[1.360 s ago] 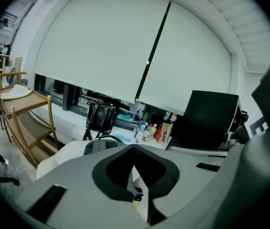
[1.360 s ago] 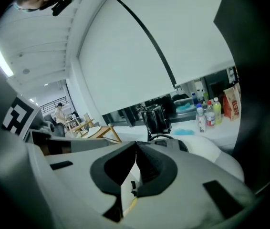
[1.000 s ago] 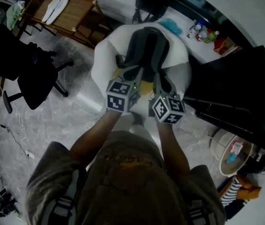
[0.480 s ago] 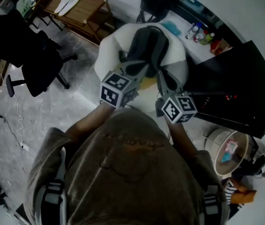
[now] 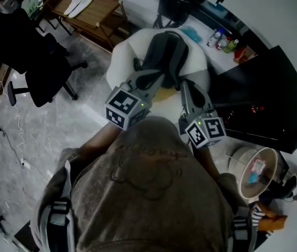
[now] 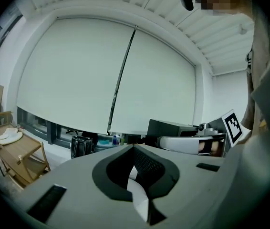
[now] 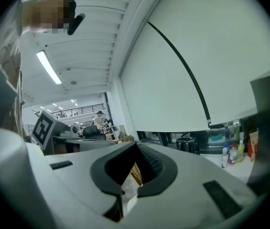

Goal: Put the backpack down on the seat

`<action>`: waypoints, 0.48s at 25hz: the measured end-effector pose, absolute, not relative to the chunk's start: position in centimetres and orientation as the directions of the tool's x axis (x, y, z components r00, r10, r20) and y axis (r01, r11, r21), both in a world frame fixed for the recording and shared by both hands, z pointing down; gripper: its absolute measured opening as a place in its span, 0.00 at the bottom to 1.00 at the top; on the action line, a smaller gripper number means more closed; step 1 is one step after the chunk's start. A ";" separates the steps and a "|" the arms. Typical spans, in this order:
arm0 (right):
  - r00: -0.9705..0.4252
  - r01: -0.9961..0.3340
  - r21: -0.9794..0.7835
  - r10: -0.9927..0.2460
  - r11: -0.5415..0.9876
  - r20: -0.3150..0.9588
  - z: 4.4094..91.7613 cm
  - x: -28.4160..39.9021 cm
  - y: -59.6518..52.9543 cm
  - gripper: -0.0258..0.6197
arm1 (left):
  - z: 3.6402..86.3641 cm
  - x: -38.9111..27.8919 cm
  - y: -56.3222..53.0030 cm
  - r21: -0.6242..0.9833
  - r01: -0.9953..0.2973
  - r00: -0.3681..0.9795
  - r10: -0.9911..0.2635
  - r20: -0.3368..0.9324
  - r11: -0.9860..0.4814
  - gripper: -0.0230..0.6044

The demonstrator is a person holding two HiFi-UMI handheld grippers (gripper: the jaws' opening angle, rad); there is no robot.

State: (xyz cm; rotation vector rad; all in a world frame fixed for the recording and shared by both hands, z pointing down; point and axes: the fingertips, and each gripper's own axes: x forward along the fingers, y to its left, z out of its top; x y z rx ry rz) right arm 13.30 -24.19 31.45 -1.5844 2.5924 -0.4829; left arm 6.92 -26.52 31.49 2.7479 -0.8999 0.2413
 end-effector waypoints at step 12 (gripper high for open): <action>-0.490 -0.846 -0.305 -0.864 0.438 0.118 31.8 12.0 -24.4 0.04 | 31.6 6.0 -26.5 0.175 -0.625 0.778 -0.589 0.219 -0.761 0.04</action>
